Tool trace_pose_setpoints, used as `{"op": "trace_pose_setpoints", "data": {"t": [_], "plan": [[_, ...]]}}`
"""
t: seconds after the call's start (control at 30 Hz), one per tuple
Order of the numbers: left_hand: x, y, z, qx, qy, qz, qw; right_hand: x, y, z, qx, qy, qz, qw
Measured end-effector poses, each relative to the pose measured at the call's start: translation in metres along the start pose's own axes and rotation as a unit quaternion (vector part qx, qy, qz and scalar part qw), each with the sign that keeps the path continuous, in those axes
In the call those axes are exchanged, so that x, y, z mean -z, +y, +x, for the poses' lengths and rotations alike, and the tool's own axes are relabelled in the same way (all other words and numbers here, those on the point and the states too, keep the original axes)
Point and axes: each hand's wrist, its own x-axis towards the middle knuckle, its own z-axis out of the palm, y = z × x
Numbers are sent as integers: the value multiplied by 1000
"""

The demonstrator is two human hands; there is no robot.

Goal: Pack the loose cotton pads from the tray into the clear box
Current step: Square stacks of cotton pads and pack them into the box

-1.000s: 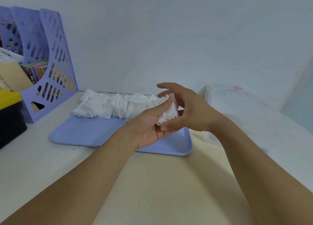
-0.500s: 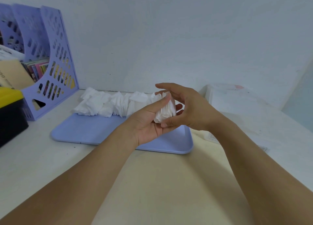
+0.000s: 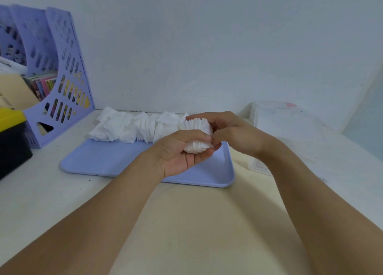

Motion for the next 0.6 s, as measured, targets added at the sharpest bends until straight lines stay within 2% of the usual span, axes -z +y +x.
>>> {"op": "trace_pose_setpoints", "data": {"t": [0.13, 0.3, 0.37, 0.5, 0.57, 0.6], "plan": [[0, 4, -2, -1, -4, 27, 1000, 6, -5, -4, 5, 21, 7, 1000], [2, 3, -7, 31, -61, 125, 990, 13, -3, -12, 1, -41, -8, 999], [0, 1, -5, 30, -65, 110, 991, 14, -5, -13, 3, -25, -21, 999], [-10, -9, -1, 5, -15, 23, 1000, 16, -7, -13, -13, 4, -45, 999], [-19, -13, 3, -17, 37, 4, 999, 21, -9, -16, -20, 66, -55, 996], [-19, -14, 5, -46, 82, 26, 995, 23, -9, -13, -24, 106, -42, 993]]}}
